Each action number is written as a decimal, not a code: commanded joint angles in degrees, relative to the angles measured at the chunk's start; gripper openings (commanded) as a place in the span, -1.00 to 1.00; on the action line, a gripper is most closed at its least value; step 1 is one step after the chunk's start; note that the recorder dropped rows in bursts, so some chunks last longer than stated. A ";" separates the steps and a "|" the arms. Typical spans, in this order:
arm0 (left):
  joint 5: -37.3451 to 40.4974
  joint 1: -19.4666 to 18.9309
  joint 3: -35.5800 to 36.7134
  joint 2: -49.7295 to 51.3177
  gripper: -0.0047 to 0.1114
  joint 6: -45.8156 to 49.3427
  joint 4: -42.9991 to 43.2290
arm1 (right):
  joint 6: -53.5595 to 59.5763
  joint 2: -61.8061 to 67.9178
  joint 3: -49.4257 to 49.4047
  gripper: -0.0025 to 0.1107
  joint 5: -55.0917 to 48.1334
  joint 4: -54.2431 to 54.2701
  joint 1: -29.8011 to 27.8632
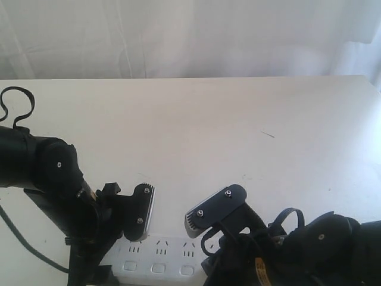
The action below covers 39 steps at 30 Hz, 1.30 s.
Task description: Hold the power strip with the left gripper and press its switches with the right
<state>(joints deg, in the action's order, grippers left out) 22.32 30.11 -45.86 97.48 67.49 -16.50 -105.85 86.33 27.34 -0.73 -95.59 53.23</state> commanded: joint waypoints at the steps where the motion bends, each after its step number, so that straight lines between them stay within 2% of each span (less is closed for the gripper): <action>1: 1.87 0.27 1.77 1.89 -0.92 -0.01 3.19 | 0.70 1.24 -0.72 -0.96 -0.74 -0.22 -0.25; 12: 1.87 0.27 1.77 1.89 -0.92 -0.01 3.19 | 0.70 1.24 -1.39 -0.96 -0.74 -0.21 -0.25; 20: 1.87 0.27 1.77 1.89 -0.92 -0.01 3.19 | 0.70 1.24 -4.28 -0.96 2.97 -0.48 -6.11; 25: 1.87 0.27 1.77 1.89 -0.92 -0.01 3.19 | 3.56 0.75 -3.79 -0.96 3.94 -0.62 -7.06; 30: 1.87 0.27 1.77 1.89 -0.92 -0.01 3.30 | 4.31 -5.21 -3.20 -0.96 7.13 -0.62 -7.06; 39: 1.87 -0.74 1.77 1.89 -0.92 -2.95 4.31 | 3.70 -20.60 -5.90 -0.96 5.67 -0.28 -7.06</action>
<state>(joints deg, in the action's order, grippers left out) 22.32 30.00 -45.86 97.48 66.30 -16.03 -102.40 68.61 23.24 6.53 -95.64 46.46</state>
